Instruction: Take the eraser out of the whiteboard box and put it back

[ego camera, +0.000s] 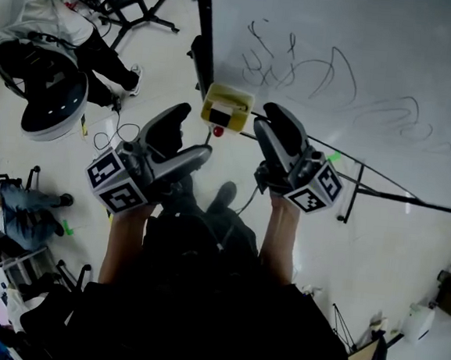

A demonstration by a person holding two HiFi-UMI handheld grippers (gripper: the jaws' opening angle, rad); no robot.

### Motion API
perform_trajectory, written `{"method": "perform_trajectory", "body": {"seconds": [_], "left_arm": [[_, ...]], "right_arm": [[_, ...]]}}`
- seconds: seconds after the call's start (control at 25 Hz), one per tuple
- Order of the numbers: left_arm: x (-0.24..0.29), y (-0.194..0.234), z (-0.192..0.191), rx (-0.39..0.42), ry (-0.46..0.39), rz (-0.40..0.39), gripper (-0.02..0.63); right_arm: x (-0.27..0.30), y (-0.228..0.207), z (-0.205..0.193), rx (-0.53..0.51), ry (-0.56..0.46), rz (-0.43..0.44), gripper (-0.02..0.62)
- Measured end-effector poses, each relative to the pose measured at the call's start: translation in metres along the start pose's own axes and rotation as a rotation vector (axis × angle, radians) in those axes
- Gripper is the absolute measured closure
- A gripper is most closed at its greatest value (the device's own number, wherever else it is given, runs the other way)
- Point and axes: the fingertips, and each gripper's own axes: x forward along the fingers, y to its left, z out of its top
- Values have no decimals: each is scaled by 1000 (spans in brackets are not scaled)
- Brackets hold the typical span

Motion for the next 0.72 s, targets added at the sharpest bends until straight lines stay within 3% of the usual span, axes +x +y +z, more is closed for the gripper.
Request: {"method": "perform_trajectory", "body": {"seconds": [0.36, 0.72], "left_arm": [[-26, -13, -8, 14, -9, 69, 178], [-56, -27, 5, 1, -22, -45, 178]], "right_arm": [[-9, 10, -11, 91, -41, 19, 419], [-10, 47, -9, 13, -73, -51, 419]]}}
